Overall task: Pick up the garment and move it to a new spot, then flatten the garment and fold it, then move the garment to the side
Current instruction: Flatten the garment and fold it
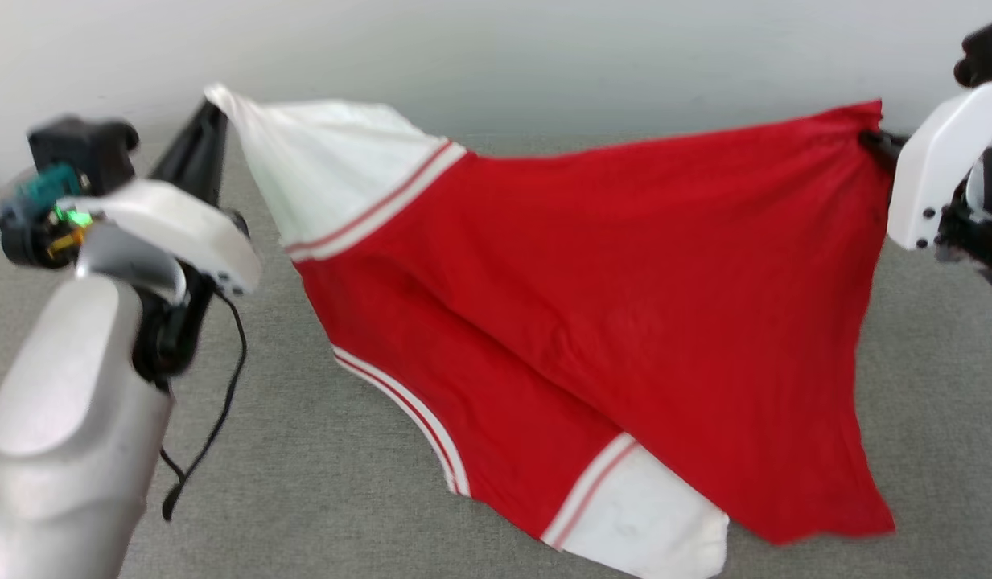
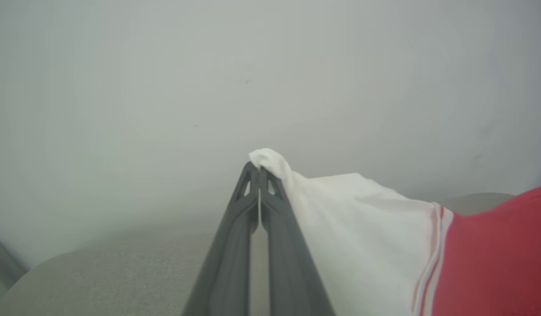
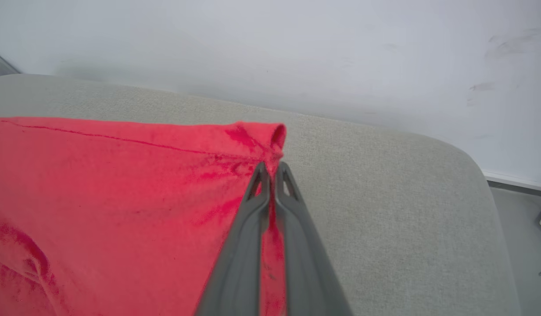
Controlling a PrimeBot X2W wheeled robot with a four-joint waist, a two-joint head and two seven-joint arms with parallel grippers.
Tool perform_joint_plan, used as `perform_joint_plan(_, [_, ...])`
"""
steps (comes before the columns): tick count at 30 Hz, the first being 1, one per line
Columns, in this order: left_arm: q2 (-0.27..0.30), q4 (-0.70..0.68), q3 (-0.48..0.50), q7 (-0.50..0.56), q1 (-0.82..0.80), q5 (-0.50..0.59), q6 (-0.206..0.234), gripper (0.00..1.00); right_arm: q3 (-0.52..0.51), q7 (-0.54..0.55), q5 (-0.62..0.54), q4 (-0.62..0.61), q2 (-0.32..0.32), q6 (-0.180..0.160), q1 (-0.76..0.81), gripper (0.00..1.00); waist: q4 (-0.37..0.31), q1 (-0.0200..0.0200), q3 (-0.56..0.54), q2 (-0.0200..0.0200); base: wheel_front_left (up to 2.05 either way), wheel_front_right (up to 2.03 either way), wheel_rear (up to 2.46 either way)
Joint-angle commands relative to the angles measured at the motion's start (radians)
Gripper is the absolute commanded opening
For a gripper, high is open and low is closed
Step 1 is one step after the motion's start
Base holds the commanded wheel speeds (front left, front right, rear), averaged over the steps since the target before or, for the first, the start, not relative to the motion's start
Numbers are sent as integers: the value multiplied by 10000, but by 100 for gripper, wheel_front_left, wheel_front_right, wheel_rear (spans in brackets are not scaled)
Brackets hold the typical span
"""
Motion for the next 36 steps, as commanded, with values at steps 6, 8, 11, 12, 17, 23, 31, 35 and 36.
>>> perform_joint_plan(6, [-226, 1673, 42, -260, -2316, 165, -226, 0, 200, -815, 3, 761, 8, -5, -1669, 0, -246, 0, 274, 0, 0, 0, 0])
perform_joint_plan(8, [-307, 2153, 75, -426, -3055, 224, -258, 0, 178, -1193, -100, 938, -23, -5, -2285, 0, -283, 0, 510, 0, 0, 0, 0])
perform_joint_plan(11, [-359, 2771, 103, -784, -4262, 387, -275, 0, 130, -1798, -309, 1193, -20, -5, -3151, 0, -319, 0, 880, 0, 0, 0, 0])
perform_joint_plan(12, [-388, 2940, 93, -918, -4630, 461, -288, 0, 93, -1956, -404, 1315, -43, -5, -3404, 0, -320, 0, 981, 0, 0, 0, 0])
perform_joint_plan(17, [-415, 3400, 38, -1438, -6533, 770, -329, 0, -141, -2647, -841, 1564, -166, -5, -4817, 0, -271, 0, 1822, 0, 0, 0, 0])
perform_joint_plan(23, [-263, 3527, 80, -1674, -8709, 1045, -372, 0, -302, -3229, -1188, 1481, -297, -7, -6341, 0, -274, 0, 3054, 0, 0, 0, 0])
perform_joint_plan(31, [-105, 3741, -201, -1665, -10358, 1414, -476, 0, -198, -3514, -1300, 1432, -259, -5, -7470, 0, -143, 0, 4455, 0, 0, 0, 0])
perform_joint_plan(35, [-158, 3921, -224, -1800, -10413, 1392, -488, 0, -59, -3621, -1216, 1518, -182, -7, -7537, 0, -71, 0, 4852, 0, 0, 0, 0])
perform_joint_plan(36, [-211, 3991, -223, -1836, -10387, 1349, -507, 0, 41, -3621, -1200, 1555, -143, -5, -7537, 0, -50, 0, 4960, 0, 0, 0, 0])
